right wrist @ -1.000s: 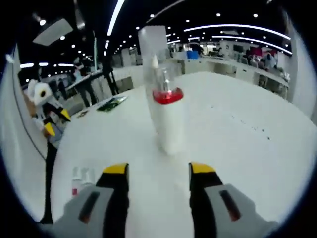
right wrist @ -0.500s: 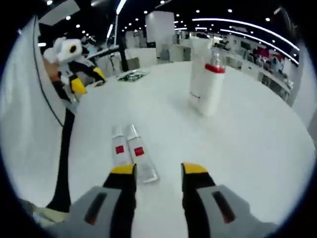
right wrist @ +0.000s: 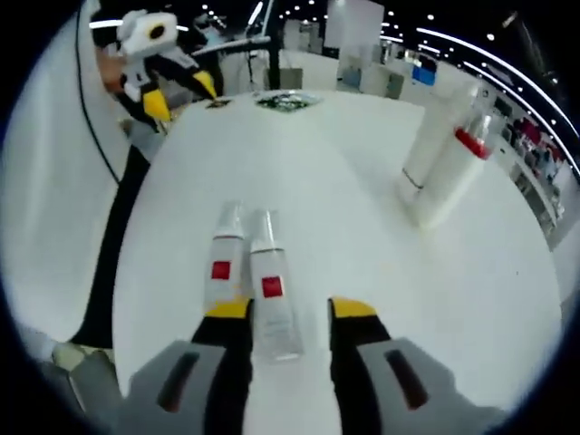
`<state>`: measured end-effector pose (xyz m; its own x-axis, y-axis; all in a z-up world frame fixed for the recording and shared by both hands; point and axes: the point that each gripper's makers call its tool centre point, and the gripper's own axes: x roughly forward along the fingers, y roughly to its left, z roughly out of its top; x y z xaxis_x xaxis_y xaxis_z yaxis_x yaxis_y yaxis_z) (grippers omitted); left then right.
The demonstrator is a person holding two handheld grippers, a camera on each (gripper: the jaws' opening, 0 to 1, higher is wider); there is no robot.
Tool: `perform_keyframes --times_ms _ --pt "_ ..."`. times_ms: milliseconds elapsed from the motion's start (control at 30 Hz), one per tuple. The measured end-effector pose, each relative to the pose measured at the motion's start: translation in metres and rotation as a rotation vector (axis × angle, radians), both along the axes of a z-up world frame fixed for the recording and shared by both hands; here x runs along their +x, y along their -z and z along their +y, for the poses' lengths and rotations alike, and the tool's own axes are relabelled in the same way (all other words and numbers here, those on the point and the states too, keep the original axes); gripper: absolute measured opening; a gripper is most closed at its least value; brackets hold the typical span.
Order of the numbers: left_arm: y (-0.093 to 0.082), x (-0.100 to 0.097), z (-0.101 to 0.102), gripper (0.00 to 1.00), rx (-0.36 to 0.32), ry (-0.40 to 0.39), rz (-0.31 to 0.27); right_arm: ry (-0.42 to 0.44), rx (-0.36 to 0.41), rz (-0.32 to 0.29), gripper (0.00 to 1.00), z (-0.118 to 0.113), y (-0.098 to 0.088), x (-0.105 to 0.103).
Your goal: Arrange the skincare products in the storage area until every visible bottle or jar stands upright without overlapping.
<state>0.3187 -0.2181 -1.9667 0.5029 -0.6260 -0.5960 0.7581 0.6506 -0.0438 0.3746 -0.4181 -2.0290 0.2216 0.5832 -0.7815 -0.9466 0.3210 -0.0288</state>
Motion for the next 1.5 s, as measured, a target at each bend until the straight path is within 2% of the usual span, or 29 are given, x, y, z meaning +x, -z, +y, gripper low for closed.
perform_keyframes --times_ms 300,500,600,667,700,767,867,967,1067,1100,1167,1300,1367,1500 --pt "0.002 -0.008 0.014 0.39 -0.002 -0.063 0.003 -0.056 -0.05 0.023 0.25 0.009 0.016 -0.005" --pt "0.004 -0.007 0.013 0.39 -0.03 -0.096 0.024 -0.069 -0.078 0.027 0.21 0.009 0.025 -0.007" --pt "0.001 -0.004 0.011 0.39 -0.046 -0.098 0.031 -0.024 -0.035 0.038 0.2 0.013 0.023 -0.006" --pt "-0.001 -0.001 0.007 0.39 -0.081 -0.104 0.051 0.023 0.018 0.044 0.19 0.016 0.022 -0.004" --pt "-0.001 0.001 0.007 0.39 -0.092 -0.107 0.06 0.067 0.062 0.088 0.19 0.019 0.021 -0.006" --pt "-0.004 0.007 0.005 0.39 -0.112 -0.115 0.062 0.091 0.046 0.048 0.19 0.015 0.021 0.001" --pt "-0.01 0.014 0.002 0.4 -0.157 -0.14 0.079 0.131 0.063 0.035 0.18 0.015 0.019 0.005" --pt "-0.016 0.022 0.001 0.4 -0.165 -0.15 0.063 0.163 0.103 0.019 0.18 0.019 0.01 0.009" --pt "-0.023 0.028 -0.006 0.42 -0.236 -0.168 0.088 0.177 0.133 -0.005 0.18 0.024 -0.003 0.011" --pt "-0.024 0.029 -0.007 0.43 -0.241 -0.17 0.09 0.175 0.143 -0.014 0.18 0.027 -0.007 0.012" --pt "-0.03 0.034 -0.014 0.44 -0.299 -0.185 0.105 0.177 0.153 -0.036 0.18 0.031 -0.014 0.013" --pt "-0.039 0.038 -0.029 0.51 -0.436 -0.225 0.194 0.191 0.244 -0.077 0.18 0.048 -0.04 0.018" --pt "-0.044 0.04 -0.035 0.51 -0.514 -0.243 0.247 0.196 0.312 -0.101 0.18 0.062 -0.062 0.019" --pt "-0.054 0.046 -0.041 0.52 -0.628 -0.295 0.303 0.174 0.405 -0.126 0.18 0.088 -0.092 0.015"
